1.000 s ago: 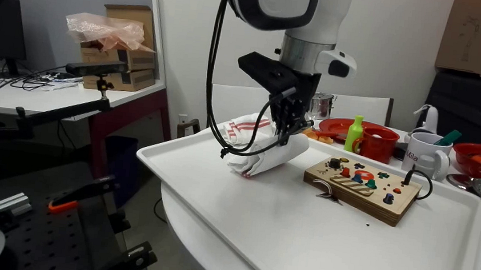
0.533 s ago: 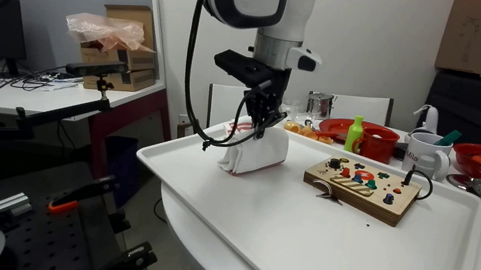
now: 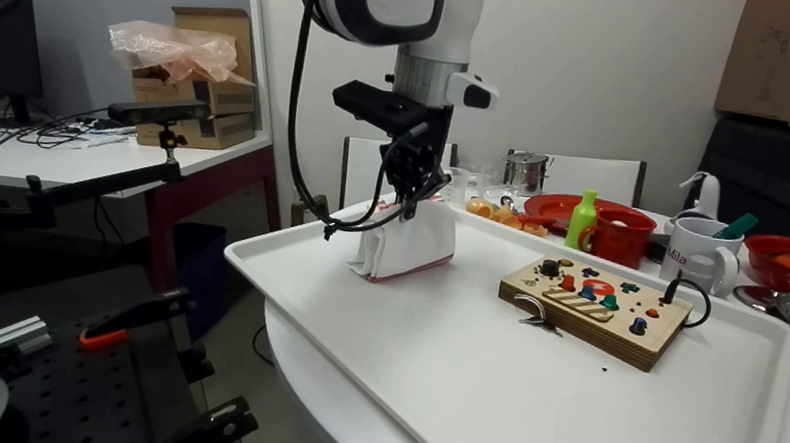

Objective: Fold the towel twice

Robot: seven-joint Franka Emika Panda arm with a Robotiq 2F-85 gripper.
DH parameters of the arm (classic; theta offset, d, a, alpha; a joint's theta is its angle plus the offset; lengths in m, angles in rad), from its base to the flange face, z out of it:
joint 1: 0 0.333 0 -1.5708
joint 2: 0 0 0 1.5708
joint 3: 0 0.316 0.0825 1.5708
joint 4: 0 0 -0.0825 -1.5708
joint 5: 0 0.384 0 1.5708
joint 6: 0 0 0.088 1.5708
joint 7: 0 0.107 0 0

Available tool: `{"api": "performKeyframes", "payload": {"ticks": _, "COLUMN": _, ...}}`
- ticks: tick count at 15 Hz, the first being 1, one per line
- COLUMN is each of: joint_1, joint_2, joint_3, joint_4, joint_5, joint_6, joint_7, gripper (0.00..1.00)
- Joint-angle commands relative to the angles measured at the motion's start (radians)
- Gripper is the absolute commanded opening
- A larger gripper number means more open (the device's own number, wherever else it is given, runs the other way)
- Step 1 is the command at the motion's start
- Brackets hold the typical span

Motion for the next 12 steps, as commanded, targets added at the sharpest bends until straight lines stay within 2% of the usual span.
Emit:
{"api": "performKeyframes", "payload": {"ticks": 1, "joint_1": 0.065, "joint_2": -0.006, "joint_3": -0.042, "joint_4": -0.011, "joint_5": -0.106, "joint_6": 0.036, "joint_7": 0.165, "gripper": 0.02}}
{"api": "performKeyframes", "payload": {"ticks": 5, "joint_1": 0.197, "joint_2": 0.025, "joint_3": -0.159, "joint_4": -0.014, "joint_5": -0.423, "joint_6": 0.133, "joint_7": 0.451, "gripper": 0.02}}
{"api": "performKeyframes", "payload": {"ticks": 8, "joint_1": 0.311, "joint_2": 0.052, "joint_3": -0.260, "joint_4": 0.001, "joint_5": -0.660, "joint_6": 0.135, "joint_7": 0.655, "gripper": 0.02}}
{"api": "performKeyframes", "payload": {"ticks": 12, "joint_1": 0.400, "joint_2": 0.071, "joint_3": -0.316, "joint_4": 0.016, "joint_5": -0.836, "joint_6": 0.103, "joint_7": 0.815, "gripper": 0.02}}
